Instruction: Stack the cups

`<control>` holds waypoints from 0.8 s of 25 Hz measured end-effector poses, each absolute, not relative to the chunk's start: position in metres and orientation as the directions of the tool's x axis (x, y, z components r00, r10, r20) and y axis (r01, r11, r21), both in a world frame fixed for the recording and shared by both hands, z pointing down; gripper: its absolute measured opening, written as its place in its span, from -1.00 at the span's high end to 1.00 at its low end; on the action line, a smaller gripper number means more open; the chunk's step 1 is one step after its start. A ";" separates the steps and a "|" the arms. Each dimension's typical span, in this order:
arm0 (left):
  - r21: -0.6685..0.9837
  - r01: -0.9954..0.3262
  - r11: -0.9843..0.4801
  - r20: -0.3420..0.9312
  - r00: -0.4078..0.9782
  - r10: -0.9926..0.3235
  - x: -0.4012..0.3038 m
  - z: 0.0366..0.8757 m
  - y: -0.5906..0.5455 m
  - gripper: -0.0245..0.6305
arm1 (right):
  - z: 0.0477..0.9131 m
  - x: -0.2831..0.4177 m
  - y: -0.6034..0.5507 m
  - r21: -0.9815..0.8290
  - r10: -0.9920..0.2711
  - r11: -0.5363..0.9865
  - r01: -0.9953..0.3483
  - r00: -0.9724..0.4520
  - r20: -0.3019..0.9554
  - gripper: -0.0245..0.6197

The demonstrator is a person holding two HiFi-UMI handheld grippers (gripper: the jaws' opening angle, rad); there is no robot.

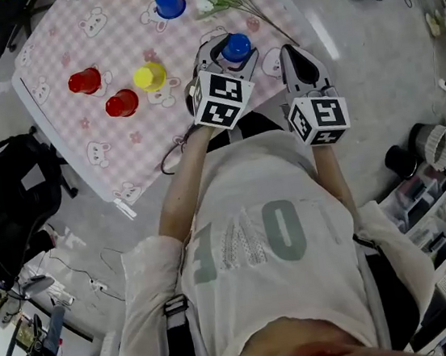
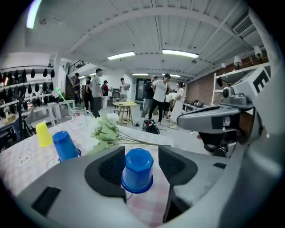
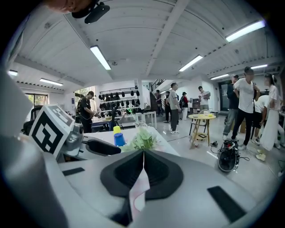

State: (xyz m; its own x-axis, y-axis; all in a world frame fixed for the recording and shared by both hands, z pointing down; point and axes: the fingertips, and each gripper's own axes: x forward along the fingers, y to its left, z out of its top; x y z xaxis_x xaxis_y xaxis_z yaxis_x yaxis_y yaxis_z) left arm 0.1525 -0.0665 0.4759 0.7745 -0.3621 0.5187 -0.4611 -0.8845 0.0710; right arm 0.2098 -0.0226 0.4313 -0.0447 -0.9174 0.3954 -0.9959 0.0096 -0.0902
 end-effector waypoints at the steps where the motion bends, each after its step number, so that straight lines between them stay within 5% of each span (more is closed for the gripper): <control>1: 0.060 -0.460 -0.886 0.525 0.769 -0.364 0.154 0.478 -0.067 0.20 | 0.433 0.211 -0.020 -0.090 -0.916 0.005 -0.996 -0.040 0.399 0.83; 10: 0.043 -0.491 -0.870 0.550 0.738 -0.390 0.149 0.483 -0.077 0.22 | 0.434 0.212 -0.022 -0.090 -0.915 0.011 -0.996 -0.046 0.401 0.83; 20: 0.028 -0.735 -0.677 0.445 0.616 -0.650 0.071 0.429 -0.117 0.23 | 0.431 0.188 -0.035 -0.094 -0.909 0.096 -0.991 -0.126 0.397 0.83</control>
